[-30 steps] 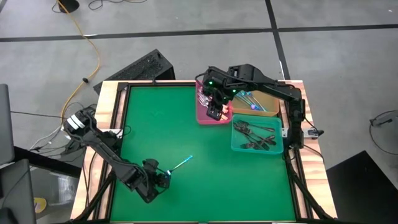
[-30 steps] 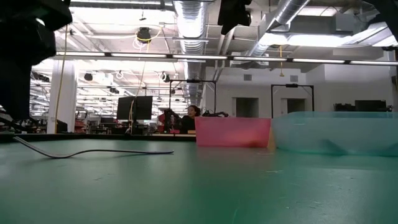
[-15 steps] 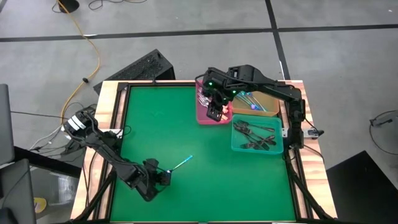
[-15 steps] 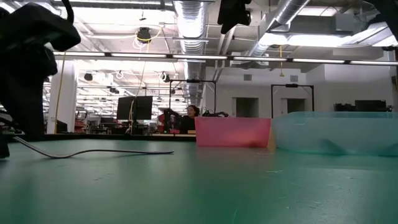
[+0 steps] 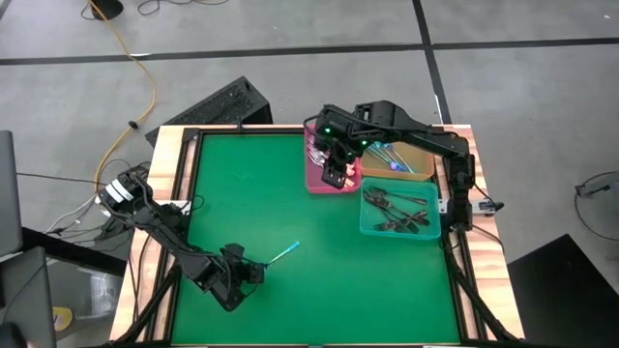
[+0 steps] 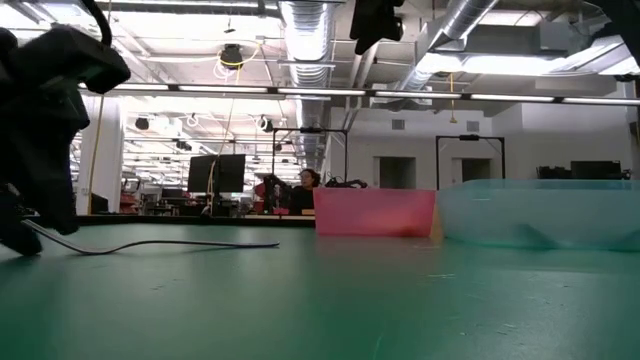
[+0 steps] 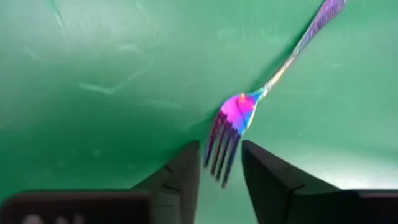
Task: Sort silverware by color (type)
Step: Put the blue fork into the orange bin
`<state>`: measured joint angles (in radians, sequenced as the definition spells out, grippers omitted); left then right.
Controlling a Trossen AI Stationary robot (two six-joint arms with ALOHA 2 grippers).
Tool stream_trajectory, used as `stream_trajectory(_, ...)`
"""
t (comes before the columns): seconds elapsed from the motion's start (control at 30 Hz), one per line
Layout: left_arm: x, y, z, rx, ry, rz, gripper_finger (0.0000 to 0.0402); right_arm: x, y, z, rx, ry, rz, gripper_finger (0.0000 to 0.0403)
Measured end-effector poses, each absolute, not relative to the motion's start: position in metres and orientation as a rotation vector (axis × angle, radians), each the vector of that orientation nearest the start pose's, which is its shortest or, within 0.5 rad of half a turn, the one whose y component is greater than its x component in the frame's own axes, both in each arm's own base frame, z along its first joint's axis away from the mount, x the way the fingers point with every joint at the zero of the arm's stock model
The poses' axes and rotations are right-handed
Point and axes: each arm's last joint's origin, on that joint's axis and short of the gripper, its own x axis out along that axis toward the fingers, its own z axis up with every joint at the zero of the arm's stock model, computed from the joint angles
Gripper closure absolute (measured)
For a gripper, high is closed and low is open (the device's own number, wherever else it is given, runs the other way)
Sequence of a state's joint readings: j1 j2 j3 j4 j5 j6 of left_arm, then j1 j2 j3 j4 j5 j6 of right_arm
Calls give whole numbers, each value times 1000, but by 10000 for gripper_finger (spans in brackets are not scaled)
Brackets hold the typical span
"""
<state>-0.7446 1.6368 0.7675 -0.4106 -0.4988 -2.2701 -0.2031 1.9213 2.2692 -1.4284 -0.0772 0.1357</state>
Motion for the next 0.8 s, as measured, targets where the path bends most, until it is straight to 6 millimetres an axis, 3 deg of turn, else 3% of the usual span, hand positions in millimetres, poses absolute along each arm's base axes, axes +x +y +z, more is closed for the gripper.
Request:
stream_trajectory(0.27,208,-171,129,-1270,633,884,393,359,-72,406,262,1064,-180,223)
stream_trajectory(0.53,209,-169,134,-1267,611,867,400,359,-72,406,250,1064,-186,223)
stream_trajectory(0.8,216,-147,167,-1239,699,748,401,365,-52,408,50,1043,-56,223)
